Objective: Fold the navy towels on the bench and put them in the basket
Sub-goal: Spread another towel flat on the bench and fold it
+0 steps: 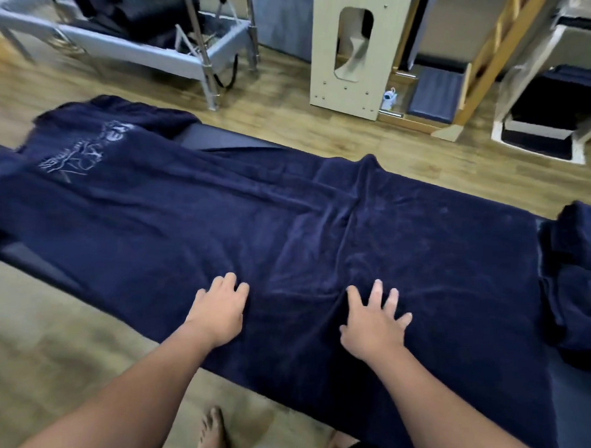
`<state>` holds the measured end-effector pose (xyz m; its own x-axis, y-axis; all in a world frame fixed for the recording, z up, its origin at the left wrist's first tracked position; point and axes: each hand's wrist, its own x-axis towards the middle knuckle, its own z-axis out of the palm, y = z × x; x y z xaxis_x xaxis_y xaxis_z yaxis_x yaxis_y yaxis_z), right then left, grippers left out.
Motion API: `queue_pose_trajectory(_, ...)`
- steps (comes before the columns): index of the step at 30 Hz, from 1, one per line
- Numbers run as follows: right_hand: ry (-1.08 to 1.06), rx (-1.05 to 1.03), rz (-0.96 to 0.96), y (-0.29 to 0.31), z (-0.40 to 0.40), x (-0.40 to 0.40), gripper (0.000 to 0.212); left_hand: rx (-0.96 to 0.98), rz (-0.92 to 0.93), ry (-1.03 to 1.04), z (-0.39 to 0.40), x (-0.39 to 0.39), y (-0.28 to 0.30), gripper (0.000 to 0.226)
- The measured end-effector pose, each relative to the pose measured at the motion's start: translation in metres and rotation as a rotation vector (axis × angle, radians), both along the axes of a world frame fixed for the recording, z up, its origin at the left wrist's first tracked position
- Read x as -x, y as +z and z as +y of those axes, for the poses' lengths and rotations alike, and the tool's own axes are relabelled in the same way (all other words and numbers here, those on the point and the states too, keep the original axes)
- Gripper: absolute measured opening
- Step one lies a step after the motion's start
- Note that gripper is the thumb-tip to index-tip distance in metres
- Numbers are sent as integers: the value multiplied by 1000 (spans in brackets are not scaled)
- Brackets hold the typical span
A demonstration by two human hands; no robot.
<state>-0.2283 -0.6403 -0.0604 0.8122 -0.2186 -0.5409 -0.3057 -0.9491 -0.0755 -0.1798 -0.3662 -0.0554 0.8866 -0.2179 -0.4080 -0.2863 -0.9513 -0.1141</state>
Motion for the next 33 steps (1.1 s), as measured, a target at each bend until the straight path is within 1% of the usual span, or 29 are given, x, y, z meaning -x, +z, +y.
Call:
queue_pose_trajectory(2, 35, 62, -41, 4, 31, -3, 76, 6, -16, 35, 36, 0, -2, 22)
queue_pose_trajectory(4, 125, 57, -144, 8, 66, -3, 70, 47, -24, 35, 70, -3, -4, 21)
queue_pose_trajectory(6, 231, 17, -243, 11, 108, 0, 60, 139, 3, 0, 108, -6, -8, 31)
queue_pose_trajectory(7, 273, -16, -263, 12, 129, 1, 54, 175, 22, -27, 126, -8, -9, 35)
queue_pose_trajectory(9, 340, -74, -226, 12, 170, 6, 45, 180, 25, -78, 158, -15, -12, 38)
queue_pose_trajectory(11, 379, -65, -151, 8, 207, 9, 42, 159, -12, -83, 187, -20, -16, 39)
queue_pose_trajectory(12, 362, -47, -127, 7, 222, 11, 40, 155, -32, -92, 198, -22, -18, 38)
queue_pose_trajectory(14, 298, -5, -117, 5, 243, 14, 29, 157, -67, -154, 215, -22, -21, 28)
queue_pose_trajectory(16, 295, 59, -116, 4, 257, 14, 20, 155, -78, -202, 225, -23, -20, 16)
queue_pose_trajectory(18, 316, 85, -114, 5, 261, 13, 21, 101, -37, -218, 226, -26, -15, 10)
queue_pose_trajectory(20, 338, 61, -92, 7, 263, 9, 18, 41, 4, -262, 224, -30, -12, 20)
queue_pose_trajectory(23, 337, -87, -7, 12, 260, 2, 10, -51, 98, -348, 227, -37, -2, 23)
queue_pose_trajectory(25, 293, -180, 61, 14, 260, -3, 15, -80, 233, -353, 235, -45, 6, 24)
queue_pose_trajectory(27, 234, -199, 69, 17, 263, -8, 21, -52, 383, -310, 241, -53, 13, 18)
queue_pose_trajectory(28, 202, -194, 52, 19, 264, -11, 25, -22, 421, -302, 242, -56, 15, 12)
queue_pose_trajectory(31, 114, -166, -39, 18, 267, -23, 31, 81, 403, -258, 245, -68, 13, 22)
queue_pose_trajectory(33, 103, -112, -108, 17, 266, -31, 30, 142, 342, -235, 243, -79, 8, 20)
